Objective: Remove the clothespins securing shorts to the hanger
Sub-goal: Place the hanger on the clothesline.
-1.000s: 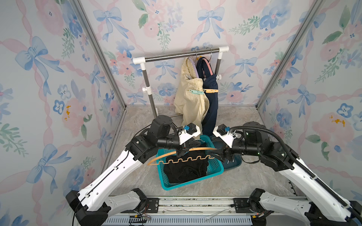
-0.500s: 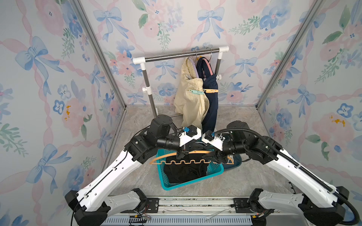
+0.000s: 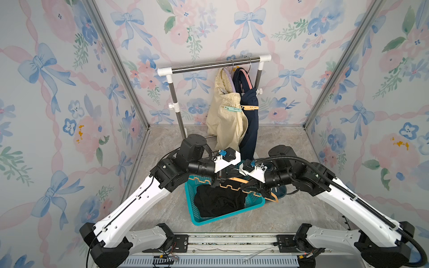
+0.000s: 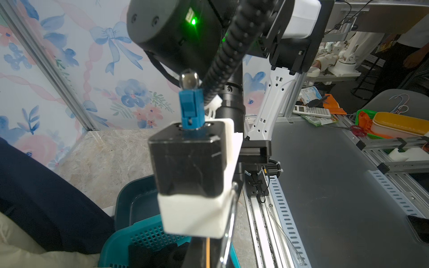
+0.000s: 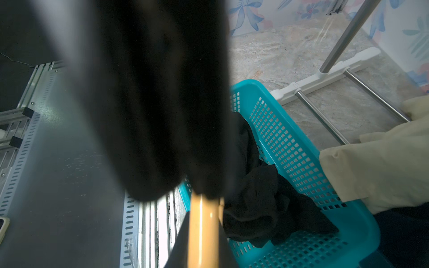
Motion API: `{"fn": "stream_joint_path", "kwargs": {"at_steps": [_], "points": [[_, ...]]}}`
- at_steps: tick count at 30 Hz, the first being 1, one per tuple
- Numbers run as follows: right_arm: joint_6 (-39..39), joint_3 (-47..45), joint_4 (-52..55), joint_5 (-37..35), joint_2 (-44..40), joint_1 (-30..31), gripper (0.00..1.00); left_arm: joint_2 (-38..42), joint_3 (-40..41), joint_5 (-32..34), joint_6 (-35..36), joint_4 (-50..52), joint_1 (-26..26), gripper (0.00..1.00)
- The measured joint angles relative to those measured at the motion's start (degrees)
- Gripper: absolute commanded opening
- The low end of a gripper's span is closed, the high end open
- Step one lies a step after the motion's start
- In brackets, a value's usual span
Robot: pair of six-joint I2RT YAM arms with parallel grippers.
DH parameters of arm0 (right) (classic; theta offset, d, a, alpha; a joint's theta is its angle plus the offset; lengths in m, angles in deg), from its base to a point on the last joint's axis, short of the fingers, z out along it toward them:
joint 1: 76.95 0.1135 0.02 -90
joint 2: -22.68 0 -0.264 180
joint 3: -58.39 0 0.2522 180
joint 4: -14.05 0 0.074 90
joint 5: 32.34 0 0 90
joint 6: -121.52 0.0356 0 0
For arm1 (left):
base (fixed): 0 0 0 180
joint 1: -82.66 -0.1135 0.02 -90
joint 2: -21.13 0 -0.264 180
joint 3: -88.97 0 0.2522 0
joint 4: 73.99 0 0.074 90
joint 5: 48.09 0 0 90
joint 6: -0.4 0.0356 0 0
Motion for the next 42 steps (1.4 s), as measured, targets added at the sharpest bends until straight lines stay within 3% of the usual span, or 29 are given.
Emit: {"fn": "stream_joint_path", "kwargs": {"at_steps": [2,4,8,11,15,26,42], "points": [[0.0,0.0,0.1,0.0,-0.2,0.0,0.00,0.0,-0.1,0.0,0.0,0.0,0.1,0.00],[0.0,0.0,0.1,0.0,-0.4,0.0,0.00,0.0,-0.2,0.1,-0.1,0.0,0.1,0.09],[-0.3,0.0,1.0,-0.7,-0.9,0.0,0.00,-0.2,-1.0,0.2,-1.8,0.1,0.2,0.55],[-0.7,0.0,2.0,-1.0,-1.8,-0.2,0.00,-0.2,-1.6,0.9,-3.4,0.1,0.2,0.71],[-1.4,0.0,3.6,-1.5,-2.7,-0.2,0.00,0.3,-1.7,2.9,-4.4,0.2,0.2,0.85],[-2.9,0.0,6.1,-2.0,-2.8,-0.3,0.00,6.6,-1.3,11.6,-4.5,6.6,-1.7,0.92],[-4.0,3.0,8.4,-1.9,-1.8,-0.1,0.00,9.9,1.8,16.9,0.6,17.4,-5.2,0.84]]}}
